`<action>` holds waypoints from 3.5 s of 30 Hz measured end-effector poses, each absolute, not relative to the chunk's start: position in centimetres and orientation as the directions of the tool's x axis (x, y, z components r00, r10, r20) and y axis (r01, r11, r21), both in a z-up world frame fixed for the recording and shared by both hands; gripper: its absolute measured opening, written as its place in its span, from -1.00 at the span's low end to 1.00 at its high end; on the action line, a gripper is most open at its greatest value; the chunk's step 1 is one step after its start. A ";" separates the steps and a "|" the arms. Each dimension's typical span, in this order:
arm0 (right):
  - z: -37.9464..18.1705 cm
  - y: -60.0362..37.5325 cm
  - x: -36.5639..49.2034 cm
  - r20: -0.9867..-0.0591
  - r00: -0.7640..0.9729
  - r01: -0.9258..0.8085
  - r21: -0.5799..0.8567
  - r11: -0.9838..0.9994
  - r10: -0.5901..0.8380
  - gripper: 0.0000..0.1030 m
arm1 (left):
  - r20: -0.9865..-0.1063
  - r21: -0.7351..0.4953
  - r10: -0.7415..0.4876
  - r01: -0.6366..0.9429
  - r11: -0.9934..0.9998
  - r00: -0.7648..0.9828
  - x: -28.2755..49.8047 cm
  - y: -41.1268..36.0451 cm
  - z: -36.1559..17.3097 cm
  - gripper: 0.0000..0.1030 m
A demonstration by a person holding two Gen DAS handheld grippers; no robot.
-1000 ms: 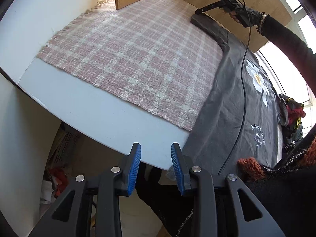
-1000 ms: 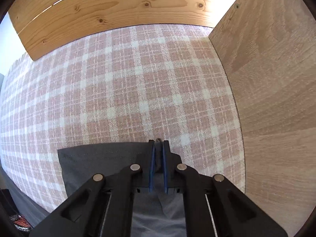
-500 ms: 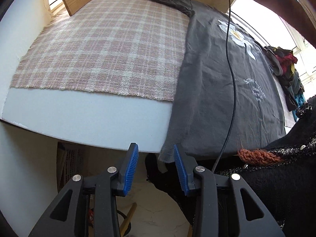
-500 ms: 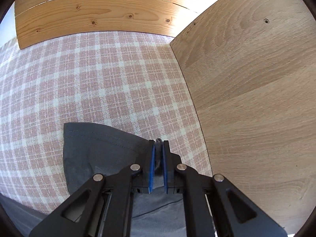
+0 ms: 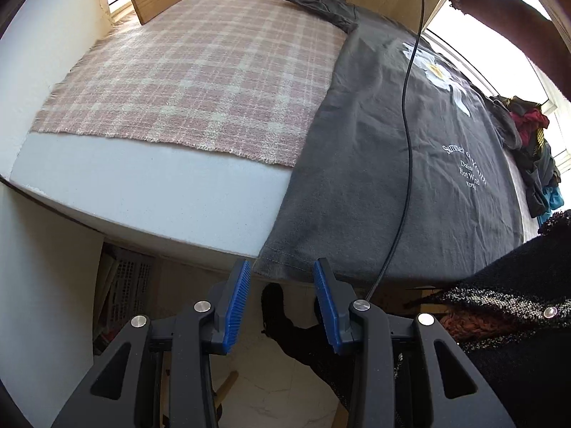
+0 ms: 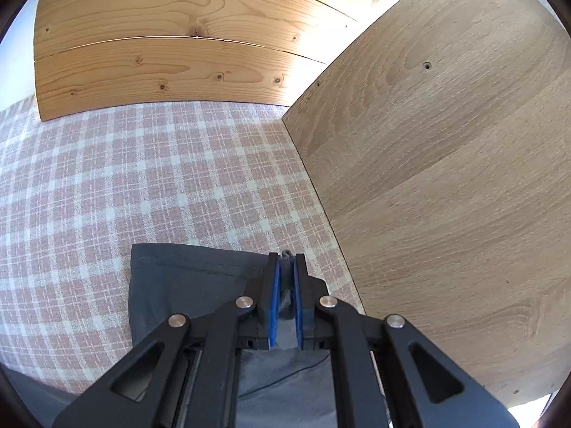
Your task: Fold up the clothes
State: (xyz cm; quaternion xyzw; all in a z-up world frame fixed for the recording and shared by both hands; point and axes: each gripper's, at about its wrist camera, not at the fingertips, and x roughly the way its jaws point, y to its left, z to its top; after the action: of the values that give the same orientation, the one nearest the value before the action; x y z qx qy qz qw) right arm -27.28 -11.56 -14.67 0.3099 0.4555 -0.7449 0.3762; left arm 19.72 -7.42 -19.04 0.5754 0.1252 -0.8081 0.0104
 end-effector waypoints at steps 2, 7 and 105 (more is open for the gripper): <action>-14.5 -11.6 -27.0 -0.798 -0.530 0.840 -0.447 -0.306 -0.287 -0.87 | -0.928 -0.191 0.124 0.164 -0.968 -0.352 19.6 -7.5 -18.7 -0.31; -14.1 -11.8 -26.5 -0.782 -0.545 0.833 -0.461 -0.307 -0.304 -0.87 | -0.917 -0.197 0.135 0.131 -0.972 -0.376 18.0 -7.7 -18.5 -0.31; -22.4 45.9 18.5 -0.959 -0.219 0.061 0.168 -0.984 -0.178 -0.94 | -0.918 -0.217 0.332 -0.425 -0.879 -0.216 14.8 -5.6 -18.7 -0.47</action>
State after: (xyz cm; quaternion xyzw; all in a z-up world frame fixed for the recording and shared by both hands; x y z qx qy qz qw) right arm 18.47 45.85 -22.38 0.6203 -0.0469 -0.7792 0.0768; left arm 14.79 -5.63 -18.74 0.5772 -0.0406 -0.7786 -0.2430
